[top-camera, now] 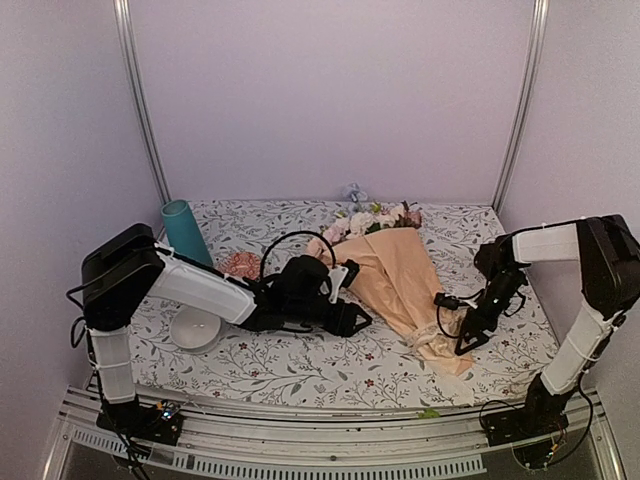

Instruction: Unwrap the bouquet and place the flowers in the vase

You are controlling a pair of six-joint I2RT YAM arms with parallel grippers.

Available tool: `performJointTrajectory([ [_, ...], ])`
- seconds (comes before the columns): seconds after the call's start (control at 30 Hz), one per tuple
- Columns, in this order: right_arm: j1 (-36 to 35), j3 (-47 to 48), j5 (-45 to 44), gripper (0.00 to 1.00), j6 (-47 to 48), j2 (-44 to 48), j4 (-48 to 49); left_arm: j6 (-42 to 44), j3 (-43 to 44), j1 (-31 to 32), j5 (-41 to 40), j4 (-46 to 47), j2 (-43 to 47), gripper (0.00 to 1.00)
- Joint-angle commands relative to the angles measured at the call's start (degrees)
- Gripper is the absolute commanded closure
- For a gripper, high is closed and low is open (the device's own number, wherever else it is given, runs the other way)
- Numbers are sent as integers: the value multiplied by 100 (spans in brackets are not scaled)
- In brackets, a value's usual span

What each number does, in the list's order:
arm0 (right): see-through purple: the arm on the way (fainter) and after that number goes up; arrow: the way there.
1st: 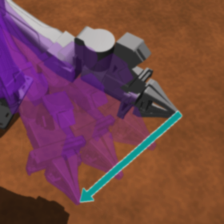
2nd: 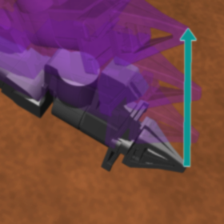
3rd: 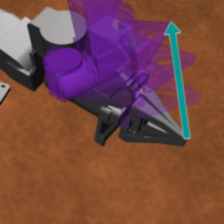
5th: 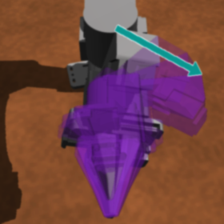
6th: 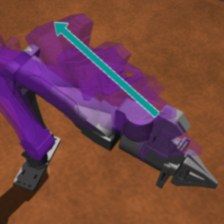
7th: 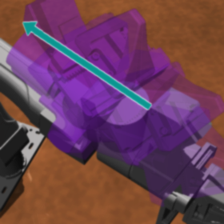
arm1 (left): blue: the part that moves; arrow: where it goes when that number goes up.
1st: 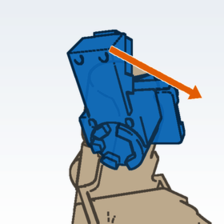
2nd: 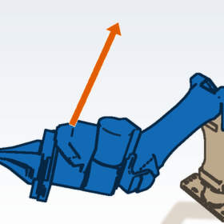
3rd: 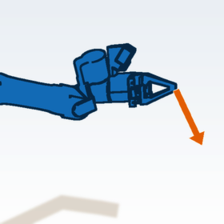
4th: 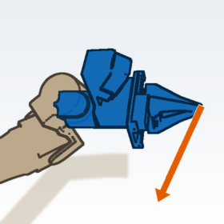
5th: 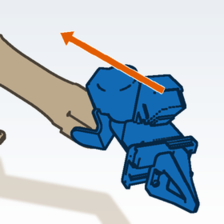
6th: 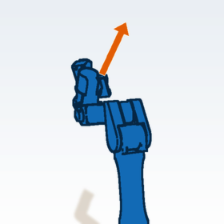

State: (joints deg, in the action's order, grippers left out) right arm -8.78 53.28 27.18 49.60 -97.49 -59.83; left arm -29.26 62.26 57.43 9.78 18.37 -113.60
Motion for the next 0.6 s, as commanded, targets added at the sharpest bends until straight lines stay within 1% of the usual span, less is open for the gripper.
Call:
performJointTrajectory([
  [0.0,-1547,719,938,25,-571,-491,13,121,-579,-230,-312,148,737,39],
  [0.1,-2295,1493,1801,23,-500,-749,-468,96,-983,-320,-473,157,1085,38],
  [0.2,-2585,2048,2068,22,-293,-892,-894,115,-1275,-376,-685,90,1428,38],
  [0.3,-2563,2069,1768,21,-118,-637,-1284,267,-1441,-399,-720,-70,1731,38],
  [0.4,-2457,1905,1361,22,-40,-102,-1395,648,-1443,-391,-333,-248,1890,41],
  [0.5,-2187,1996,1160,25,-184,305,-1155,1163,-1358,-302,369,-428,1920,46],
  [0.57,-1984,2034,1033,30,-437,473,-699,1487,-1290,-170,613,-553,1931,47],
])
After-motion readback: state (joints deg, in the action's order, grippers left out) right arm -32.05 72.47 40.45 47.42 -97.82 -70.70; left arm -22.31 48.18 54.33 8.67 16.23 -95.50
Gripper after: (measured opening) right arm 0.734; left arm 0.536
